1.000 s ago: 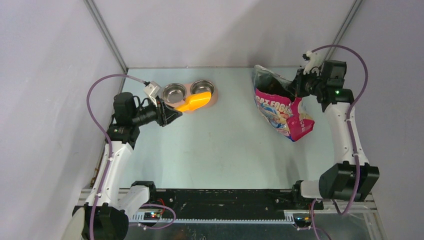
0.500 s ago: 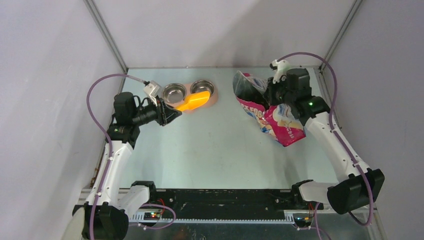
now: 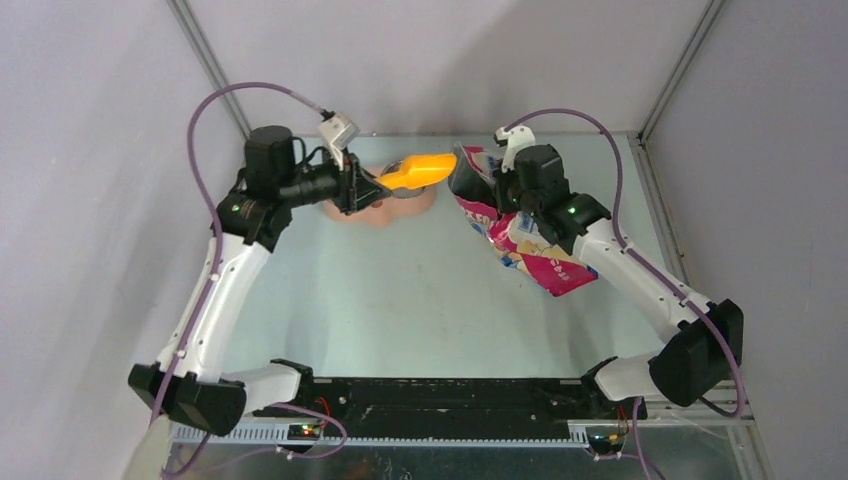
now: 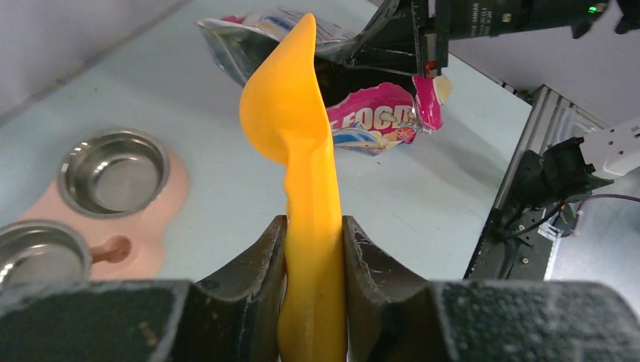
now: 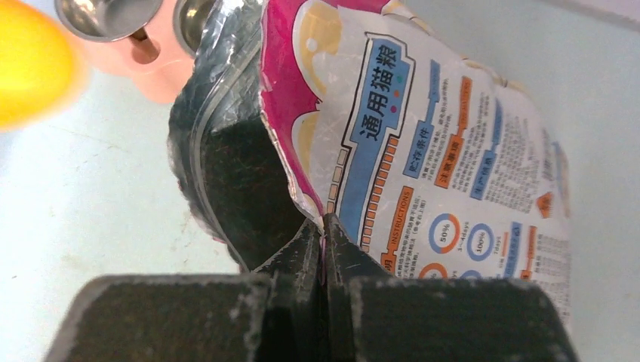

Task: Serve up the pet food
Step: Collect the pet food from the pet food bag.

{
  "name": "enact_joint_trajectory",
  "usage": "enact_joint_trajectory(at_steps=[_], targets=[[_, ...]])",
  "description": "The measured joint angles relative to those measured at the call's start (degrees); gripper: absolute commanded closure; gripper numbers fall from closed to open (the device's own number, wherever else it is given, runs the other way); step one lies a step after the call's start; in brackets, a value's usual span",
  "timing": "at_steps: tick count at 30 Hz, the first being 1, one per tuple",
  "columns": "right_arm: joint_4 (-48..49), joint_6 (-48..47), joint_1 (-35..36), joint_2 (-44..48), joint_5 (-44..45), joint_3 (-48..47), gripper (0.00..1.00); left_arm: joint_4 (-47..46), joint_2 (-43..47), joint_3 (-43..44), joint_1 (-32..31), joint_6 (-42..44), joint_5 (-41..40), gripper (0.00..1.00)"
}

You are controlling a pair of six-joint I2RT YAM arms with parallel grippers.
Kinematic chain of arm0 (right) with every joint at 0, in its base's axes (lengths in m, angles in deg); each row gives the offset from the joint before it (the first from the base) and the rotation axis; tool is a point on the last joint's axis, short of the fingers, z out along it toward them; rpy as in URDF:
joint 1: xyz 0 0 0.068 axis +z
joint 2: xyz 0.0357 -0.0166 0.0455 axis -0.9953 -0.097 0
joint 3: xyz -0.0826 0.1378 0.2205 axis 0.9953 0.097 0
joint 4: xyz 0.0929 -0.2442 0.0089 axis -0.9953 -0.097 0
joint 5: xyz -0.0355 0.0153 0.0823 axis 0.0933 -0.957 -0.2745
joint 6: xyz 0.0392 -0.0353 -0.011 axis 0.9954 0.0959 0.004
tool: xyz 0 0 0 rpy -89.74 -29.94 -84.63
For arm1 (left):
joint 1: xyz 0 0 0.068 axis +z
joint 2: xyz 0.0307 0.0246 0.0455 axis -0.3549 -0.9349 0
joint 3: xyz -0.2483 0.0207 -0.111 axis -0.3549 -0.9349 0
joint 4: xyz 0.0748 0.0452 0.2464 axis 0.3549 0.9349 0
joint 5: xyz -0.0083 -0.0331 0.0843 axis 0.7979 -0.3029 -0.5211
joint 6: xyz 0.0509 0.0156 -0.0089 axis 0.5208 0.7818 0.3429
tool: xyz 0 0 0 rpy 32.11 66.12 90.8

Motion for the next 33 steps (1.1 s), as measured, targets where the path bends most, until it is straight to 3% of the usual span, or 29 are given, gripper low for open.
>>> enact_joint_trajectory(at_steps=[9, 21, 33], targets=[[-0.98, -5.29, 0.09, 5.92, 6.75, 0.57, 1.0, -0.28, -13.97, 3.21, -9.66, -4.74, -3.37, 1.0], [-2.54, -6.82, -3.1, 8.48, -3.82, 0.94, 1.0, 2.01, -17.09, 4.68, -13.84, -4.5, -11.5, 1.0], [-2.69, -7.56, 0.68, 5.97, -12.94, 1.29, 1.0, -0.31, -17.16, -4.74, -14.27, -5.01, -17.44, 1.0]])
